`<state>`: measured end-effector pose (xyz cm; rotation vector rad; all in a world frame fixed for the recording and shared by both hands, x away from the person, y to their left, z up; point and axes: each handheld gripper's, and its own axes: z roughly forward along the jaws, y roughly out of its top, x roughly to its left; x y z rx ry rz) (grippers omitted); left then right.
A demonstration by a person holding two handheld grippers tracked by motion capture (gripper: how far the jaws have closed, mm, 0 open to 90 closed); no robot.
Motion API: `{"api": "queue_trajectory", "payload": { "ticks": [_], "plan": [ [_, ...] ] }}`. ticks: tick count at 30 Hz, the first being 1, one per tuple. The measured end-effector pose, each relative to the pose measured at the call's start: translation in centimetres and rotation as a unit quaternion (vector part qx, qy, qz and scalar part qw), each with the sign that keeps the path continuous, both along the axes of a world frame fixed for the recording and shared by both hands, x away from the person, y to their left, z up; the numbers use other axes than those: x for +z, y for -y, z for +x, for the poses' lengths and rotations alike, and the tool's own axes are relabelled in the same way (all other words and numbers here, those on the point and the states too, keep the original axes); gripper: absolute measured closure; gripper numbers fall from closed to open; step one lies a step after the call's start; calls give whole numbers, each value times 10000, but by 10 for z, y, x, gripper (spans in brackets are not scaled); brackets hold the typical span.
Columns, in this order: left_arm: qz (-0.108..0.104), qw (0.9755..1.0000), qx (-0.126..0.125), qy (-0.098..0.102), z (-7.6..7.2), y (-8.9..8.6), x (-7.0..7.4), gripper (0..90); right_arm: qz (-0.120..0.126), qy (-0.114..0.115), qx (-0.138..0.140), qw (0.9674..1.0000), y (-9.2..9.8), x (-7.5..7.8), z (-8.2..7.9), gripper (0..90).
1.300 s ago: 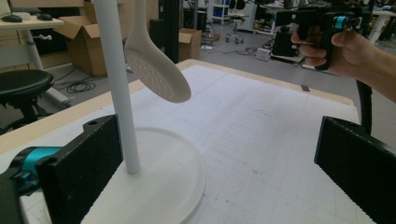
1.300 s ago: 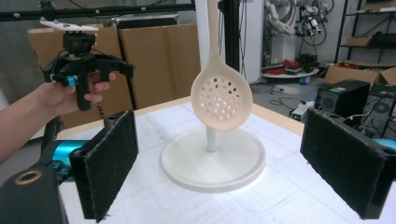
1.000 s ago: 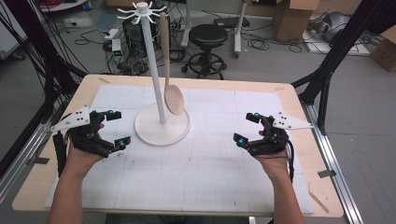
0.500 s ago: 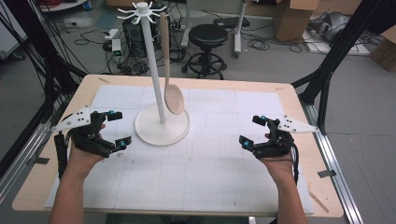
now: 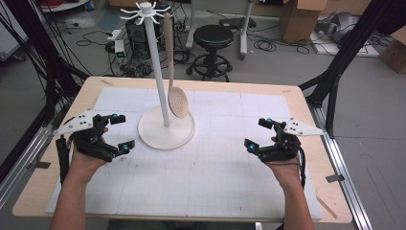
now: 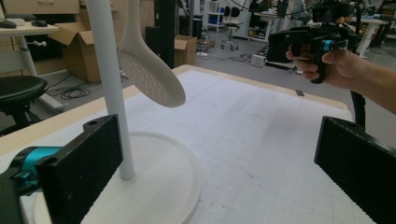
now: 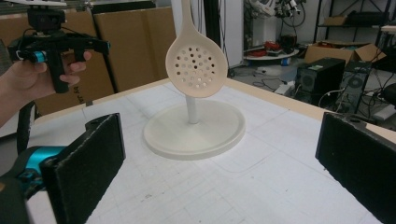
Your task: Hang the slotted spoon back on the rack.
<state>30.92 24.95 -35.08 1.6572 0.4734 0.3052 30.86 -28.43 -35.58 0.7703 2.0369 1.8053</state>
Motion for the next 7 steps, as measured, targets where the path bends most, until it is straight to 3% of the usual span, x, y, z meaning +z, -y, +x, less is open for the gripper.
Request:
{"api": "queue_trajectory", "payload": {
  "ticks": [7],
  "plan": [
    [28,10000,61,-40,1,0,-1,16,-7,-9,31,10000,-1,0,0,6]
  ]
}}
